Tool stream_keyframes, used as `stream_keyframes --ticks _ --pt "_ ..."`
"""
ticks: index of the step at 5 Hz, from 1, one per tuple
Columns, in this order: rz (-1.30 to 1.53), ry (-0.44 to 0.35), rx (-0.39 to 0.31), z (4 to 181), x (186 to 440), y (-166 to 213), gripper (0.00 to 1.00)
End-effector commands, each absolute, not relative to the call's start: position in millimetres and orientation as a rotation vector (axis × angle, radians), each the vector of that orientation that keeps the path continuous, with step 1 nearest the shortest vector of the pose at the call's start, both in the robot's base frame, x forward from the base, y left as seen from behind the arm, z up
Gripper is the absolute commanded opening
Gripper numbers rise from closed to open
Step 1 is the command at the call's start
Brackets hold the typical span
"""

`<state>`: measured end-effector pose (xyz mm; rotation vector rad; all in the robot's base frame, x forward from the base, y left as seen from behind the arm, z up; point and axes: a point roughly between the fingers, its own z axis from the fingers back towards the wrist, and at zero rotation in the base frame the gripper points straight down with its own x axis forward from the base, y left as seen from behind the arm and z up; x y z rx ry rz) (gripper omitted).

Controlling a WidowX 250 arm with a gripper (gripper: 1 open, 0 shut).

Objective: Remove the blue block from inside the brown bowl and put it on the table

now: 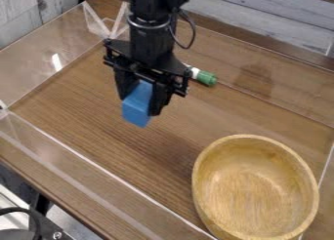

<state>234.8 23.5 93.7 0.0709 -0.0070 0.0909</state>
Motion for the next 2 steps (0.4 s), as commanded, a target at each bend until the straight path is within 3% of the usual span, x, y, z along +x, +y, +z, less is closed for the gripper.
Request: stream_keyframes --ticks 1,2 --pt "0.079 -0.036 0.082 92.2 243.2 23.9 0.0" --pt "0.08 -0.028 0.086 82.1 246.5 25.1 0.0"
